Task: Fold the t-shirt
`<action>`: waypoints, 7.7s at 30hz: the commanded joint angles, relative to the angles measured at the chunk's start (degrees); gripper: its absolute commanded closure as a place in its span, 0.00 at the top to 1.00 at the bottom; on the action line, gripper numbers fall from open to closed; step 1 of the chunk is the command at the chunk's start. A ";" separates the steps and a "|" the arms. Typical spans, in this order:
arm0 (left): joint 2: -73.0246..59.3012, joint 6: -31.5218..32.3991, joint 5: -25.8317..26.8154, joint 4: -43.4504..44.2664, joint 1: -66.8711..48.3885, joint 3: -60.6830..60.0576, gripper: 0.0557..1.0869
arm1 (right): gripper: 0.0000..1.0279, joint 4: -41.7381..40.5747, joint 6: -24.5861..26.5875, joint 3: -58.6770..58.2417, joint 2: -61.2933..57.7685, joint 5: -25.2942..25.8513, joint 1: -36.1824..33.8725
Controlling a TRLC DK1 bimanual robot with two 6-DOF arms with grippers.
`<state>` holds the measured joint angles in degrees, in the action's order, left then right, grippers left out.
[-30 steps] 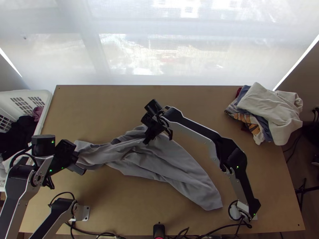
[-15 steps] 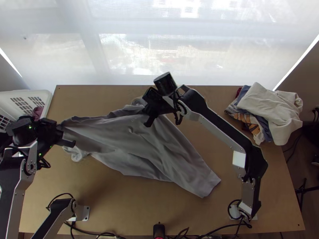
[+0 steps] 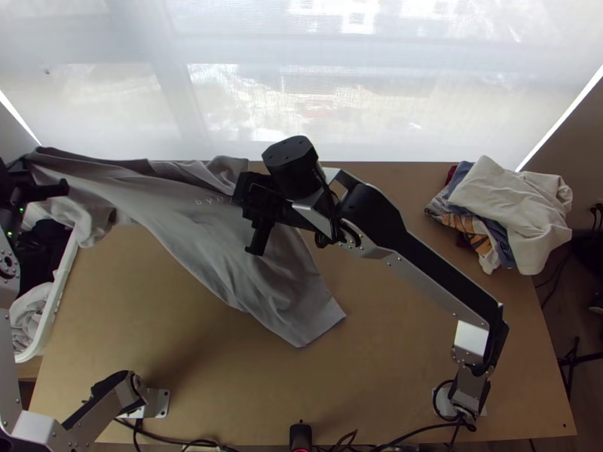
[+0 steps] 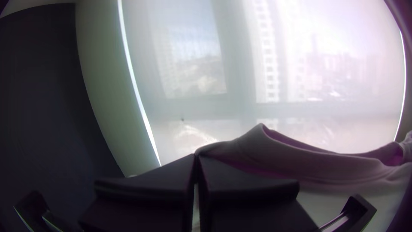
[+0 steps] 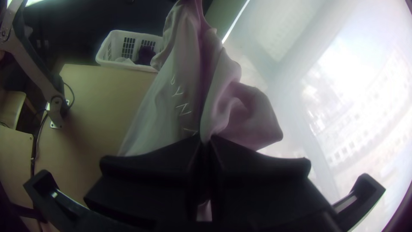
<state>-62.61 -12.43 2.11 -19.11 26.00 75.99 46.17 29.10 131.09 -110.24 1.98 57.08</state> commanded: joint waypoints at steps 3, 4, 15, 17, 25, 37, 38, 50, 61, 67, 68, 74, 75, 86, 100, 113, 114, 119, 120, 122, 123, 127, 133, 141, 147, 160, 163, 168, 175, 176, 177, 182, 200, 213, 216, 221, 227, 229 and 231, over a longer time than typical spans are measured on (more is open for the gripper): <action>-3.57 9.35 3.16 4.35 7.58 14.19 0.03 | 0.03 -9.26 10.10 1.36 1.08 6.64 6.11; -3.66 10.76 3.16 4.44 7.58 15.95 0.03 | 0.03 -10.14 12.12 1.36 1.16 6.90 6.64; -6.03 21.74 2.81 4.17 7.84 31.68 0.03 | 0.03 -27.28 24.77 -1.45 2.83 9.18 10.16; -5.68 21.92 2.81 4.08 8.37 32.38 0.03 | 0.03 -33.08 28.55 -1.62 2.75 9.89 10.42; -3.57 22.80 3.16 4.26 16.80 33.88 0.03 | 0.02 -38.35 33.12 -1.62 0.20 9.80 13.06; -5.59 27.10 6.06 6.72 18.12 30.54 0.03 | 0.02 -38.44 33.74 -3.12 -0.77 11.47 14.55; -6.21 27.28 5.98 6.72 15.75 30.36 0.03 | 0.02 -36.15 33.56 -4.26 0.37 11.91 14.29; -19.30 21.21 0.44 4.96 -23.19 27.64 0.03 | 0.03 -18.14 16.51 -22.72 18.74 12.44 4.62; -37.94 12.78 -4.75 12.26 -45.95 28.52 0.03 | 0.03 -10.66 10.71 -48.21 37.20 9.18 -5.31; -51.12 12.07 -5.71 14.72 -55.79 36.51 0.03 | 0.03 -5.66 8.60 -61.39 48.10 7.78 -10.23; -53.14 11.99 -5.71 14.98 -57.38 38.10 0.03 | 0.03 -4.25 8.25 -63.15 49.94 7.60 -10.76; -60.79 12.51 -5.89 15.16 -64.93 43.63 0.03 | 0.03 4.63 7.55 -70.62 57.94 6.28 -13.66; -61.14 12.51 -5.80 14.81 -65.73 43.63 0.03 | 0.03 6.12 7.37 -71.50 58.82 5.76 -14.28; -50.07 11.63 -1.93 -10.94 -63.26 39.59 0.95 | 0.03 6.74 4.21 -76.51 61.19 -1.27 -21.84; -14.91 4.43 13.97 -49.18 -57.73 2.06 0.93 | 0.03 -8.73 4.30 -83.98 56.89 -6.64 -31.68; -15.09 1.88 20.04 -60.87 -64.32 -7.96 0.90 | 0.03 -22.53 2.71 -85.21 47.13 -6.81 -38.18; -15.70 1.79 20.13 -59.72 -64.85 -8.31 0.90 | 0.03 -22.71 2.36 -84.86 46.78 -6.81 -38.18; -18.34 1.70 18.37 -52.52 -66.87 -7.87 0.90 | 0.03 -23.50 0.96 -83.54 44.76 -6.81 -38.10; -18.87 1.70 18.02 -51.29 -67.75 -8.05 0.90 | 0.03 -24.02 0.78 -83.36 44.14 -6.81 -38.10; -20.54 1.70 16.61 -48.56 -69.86 -8.31 0.90 | 0.03 -25.34 0.34 -82.92 42.30 -6.81 -38.10; -21.33 1.70 16.00 -47.42 -71.09 -8.31 0.90 | 0.03 -26.05 0.08 -82.48 40.98 -6.81 -38.10; -25.02 1.70 14.59 -43.55 -74.25 -7.96 0.90 | 0.03 -27.80 -0.71 -79.50 35.26 -6.81 -37.83; -29.24 1.44 14.33 -41.09 -76.01 -6.64 0.90 | 0.03 -29.30 -1.59 -72.82 26.48 -6.81 -34.93; -31.61 0.91 14.41 -40.83 -77.41 -6.90 0.90 | 0.03 -31.32 -2.47 -62.36 12.15 -6.81 -33.88; -33.37 0.56 14.41 -39.60 -77.94 -8.13 0.90 | 0.03 -31.32 -3.44 -55.68 4.85 -6.81 -33.88; -39.52 0.30 14.50 -35.91 -76.80 -8.93 0.53 | 0.03 -30.09 -7.83 -47.68 -4.46 -9.54 -33.70; -38.99 0.21 14.41 -35.91 -75.74 -9.45 0.39 | 0.03 -28.07 -11.79 -42.93 -7.01 -12.09 -33.52; -36.00 -1.72 14.41 -36.70 -71.88 -9.80 0.15 | 0.11 -26.66 -13.11 -39.59 -9.65 -12.44 -32.73; -30.82 -2.43 14.59 -38.10 -61.59 -5.41 0.03 | 0.69 -24.82 -16.45 -41.53 -6.48 -13.58 -36.07; -30.20 -2.34 14.77 -38.28 -59.92 -4.44 0.03 | 0.83 -24.38 -16.45 -42.05 -5.60 -13.93 -36.69; -29.68 -2.16 14.85 -38.54 -58.61 -3.48 0.03 | 0.95 -23.94 -16.45 -42.67 -4.64 -14.19 -37.22; -28.27 -1.02 15.38 -39.33 -52.28 1.45 0.03 | 0.96 -23.76 -16.45 -46.54 1.34 -14.63 -39.76; -28.09 -1.90 17.14 -36.35 -27.14 -2.16 0.03 | 0.96 -23.76 -17.94 -62.18 14.26 -14.63 -42.93; -24.40 -2.43 17.05 -36.17 -27.14 -5.23 0.03 | 0.96 -23.76 -17.15 -67.98 14.87 -14.81 -40.29; -24.05 -2.43 17.05 -36.35 -27.32 -5.41 0.03 | 0.95 -24.11 -16.01 -70.62 16.46 -14.81 -39.24; -23.96 -2.08 17.05 -36.35 -28.02 -5.32 0.03 | 0.95 -24.82 -14.07 -71.76 17.07 -14.72 -36.95; -24.14 -1.64 17.05 -36.35 -29.43 -4.97 0.03 | 0.93 -28.07 -11.70 -69.30 13.20 -14.63 -35.99; -24.14 -1.46 17.05 -36.35 -29.95 -4.88 0.03 | 0.93 -28.95 -10.91 -68.51 11.53 -14.55 -36.34; -24.14 -1.46 17.05 -36.35 -30.04 -4.88 0.03 | 0.93 -29.30 -10.38 -67.63 10.22 -14.37 -36.69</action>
<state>-86.76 -14.13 19.07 -55.51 -3.01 70.91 19.00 16.60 61.54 -96.40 -12.78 20.25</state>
